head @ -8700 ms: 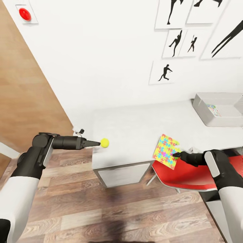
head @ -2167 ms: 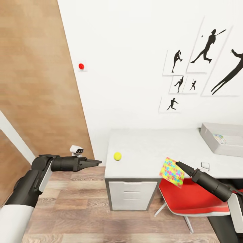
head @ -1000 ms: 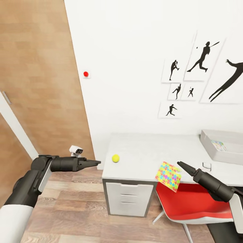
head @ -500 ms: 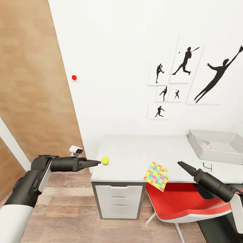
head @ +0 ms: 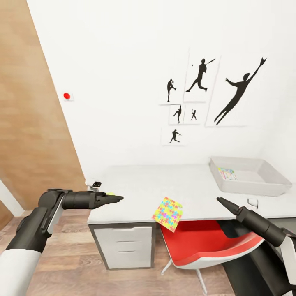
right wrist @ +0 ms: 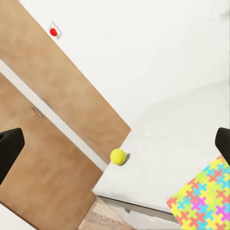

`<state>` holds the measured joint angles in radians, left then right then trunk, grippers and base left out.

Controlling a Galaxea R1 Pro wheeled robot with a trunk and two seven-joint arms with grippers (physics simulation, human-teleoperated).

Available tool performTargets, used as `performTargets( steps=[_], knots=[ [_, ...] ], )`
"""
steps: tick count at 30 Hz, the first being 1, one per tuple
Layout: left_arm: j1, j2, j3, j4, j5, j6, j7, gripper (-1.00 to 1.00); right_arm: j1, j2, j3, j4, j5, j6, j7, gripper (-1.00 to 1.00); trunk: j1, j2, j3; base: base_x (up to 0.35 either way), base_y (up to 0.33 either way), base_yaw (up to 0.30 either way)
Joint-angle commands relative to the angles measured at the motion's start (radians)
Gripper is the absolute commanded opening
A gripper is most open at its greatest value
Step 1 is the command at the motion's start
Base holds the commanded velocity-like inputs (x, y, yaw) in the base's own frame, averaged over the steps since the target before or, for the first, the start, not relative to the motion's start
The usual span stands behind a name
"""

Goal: Put all the toys in the child's room - the three board games (two on the bed and one on the table), the two jigsaw puzzles on the table, and the tennis ball on the table - inside the toy box on the table in the child's room.

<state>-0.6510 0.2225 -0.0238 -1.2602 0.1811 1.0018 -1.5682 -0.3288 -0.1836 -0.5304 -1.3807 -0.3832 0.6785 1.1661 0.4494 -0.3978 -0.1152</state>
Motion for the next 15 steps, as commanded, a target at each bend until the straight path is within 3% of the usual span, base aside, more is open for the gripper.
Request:
performTargets(
  steps=[1, 8, 15],
  knots=[
    [-0.001, 0.001, -0.002, 0.000, 0.001, 0.011, -0.003, 1.00, -0.001, -0.001, 0.000, 0.004, -0.005, 0.007, 0.001, 1.00, 0.001, -0.002, -0.002, 0.000, -0.305, -0.061],
    [-0.001, -0.002, -0.003, 0.001, 0.001, 0.012, -0.003, 1.00, -0.001, -0.004, 0.000, 0.009, -0.006, 0.007, 0.001, 1.00, 0.001, -0.002, -0.002, 0.000, -0.284, -0.018],
    [-0.001, -0.003, -0.004, 0.001, 0.001, 0.012, -0.001, 1.00, -0.001, -0.001, 0.000, 0.009, -0.004, 0.007, 0.000, 1.00, 0.001, -0.002, -0.002, -0.003, -0.079, -0.001]
  ],
)
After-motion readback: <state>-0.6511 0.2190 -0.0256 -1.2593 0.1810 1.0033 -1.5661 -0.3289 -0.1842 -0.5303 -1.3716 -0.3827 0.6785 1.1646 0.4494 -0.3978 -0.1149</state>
